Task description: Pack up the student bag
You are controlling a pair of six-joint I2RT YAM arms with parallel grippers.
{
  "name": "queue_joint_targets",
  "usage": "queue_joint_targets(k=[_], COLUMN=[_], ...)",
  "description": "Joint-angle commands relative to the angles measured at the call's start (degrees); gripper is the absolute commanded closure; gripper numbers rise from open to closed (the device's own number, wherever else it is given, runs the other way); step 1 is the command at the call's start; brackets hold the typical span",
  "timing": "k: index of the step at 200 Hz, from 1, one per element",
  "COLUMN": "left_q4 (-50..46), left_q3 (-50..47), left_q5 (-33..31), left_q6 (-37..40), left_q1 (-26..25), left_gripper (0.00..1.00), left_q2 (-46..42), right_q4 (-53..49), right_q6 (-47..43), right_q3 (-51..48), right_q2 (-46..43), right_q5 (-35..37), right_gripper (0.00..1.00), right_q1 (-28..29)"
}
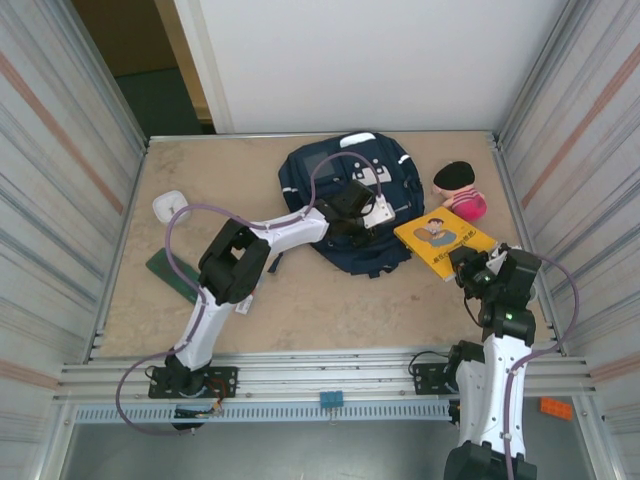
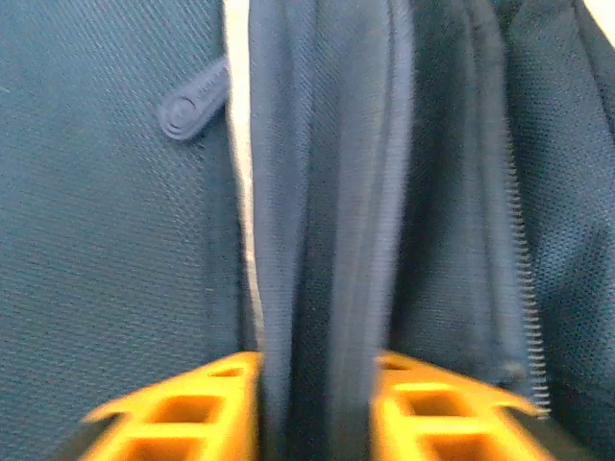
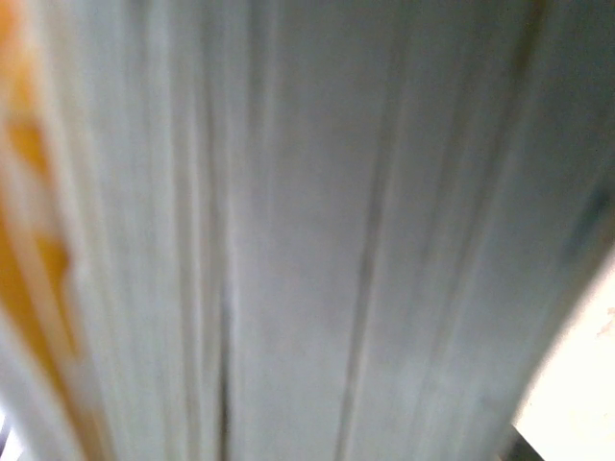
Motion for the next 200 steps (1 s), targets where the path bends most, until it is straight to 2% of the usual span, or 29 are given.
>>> queue_joint_targets(k=[1,11,33,54,78,111,159,178,200], left_q4=[0.98,1.46,2.03,2.08,2.32,0.29,-0.32,0.83,1.63], left_q3=[-2.62,-5.38,-11.49,-17.35,-21.65,-19.45,-14.09,-13.33,-12.43], left_q5=[-3.68,-3.63,-3.56,-0.17,-0.21,1.56,6.74,9.45,12.03], left_q6=[-1.04,-2.46,-7.77,-13.75,-20.62,-23.83,-25.73,-26.8,-28.01], left_q1=[0.9,0.65,0.28,-0.22,-1.05,-1.0,1.77,3.28,4.83], left_gripper=[0.95,1.0,1.0,1.0,1.0,1.0,1.0,1.0,1.0], left_q2=[-3.22,-6.36,-14.32,-21.26,-27.16,-30.06,-31.93,-32.58,-32.84], right_q4=[2.33,2.63,4.8,6.85,5.68,-4.22,-18.46,-18.62,-11.18], right_q6=[-2.94,-3.41,-3.52,-2.68,-3.32,-7.87,-12.57,-10.25,-1.68], right_q3=[2.99,3.16,2.84,3.11,5.41,10.5,15.09,13.73,8.48], right_q2=[-0.22,0.24,1.33,2.3,2.75,-0.34,-4.15,-4.64,-8.75], right_q5=[0.01,-0.02,-0.82,-2.87,-4.73,-1.12,-1.57,-4.59,-5.7], right_gripper=[1.0,1.0,1.0,1.0,1.0,1.0,1.0,1.0,1.0], right_q1=[-0.33,-0.32,-0.62,-2.23,-4.35,-4.46,-3.44,-0.85,2.56])
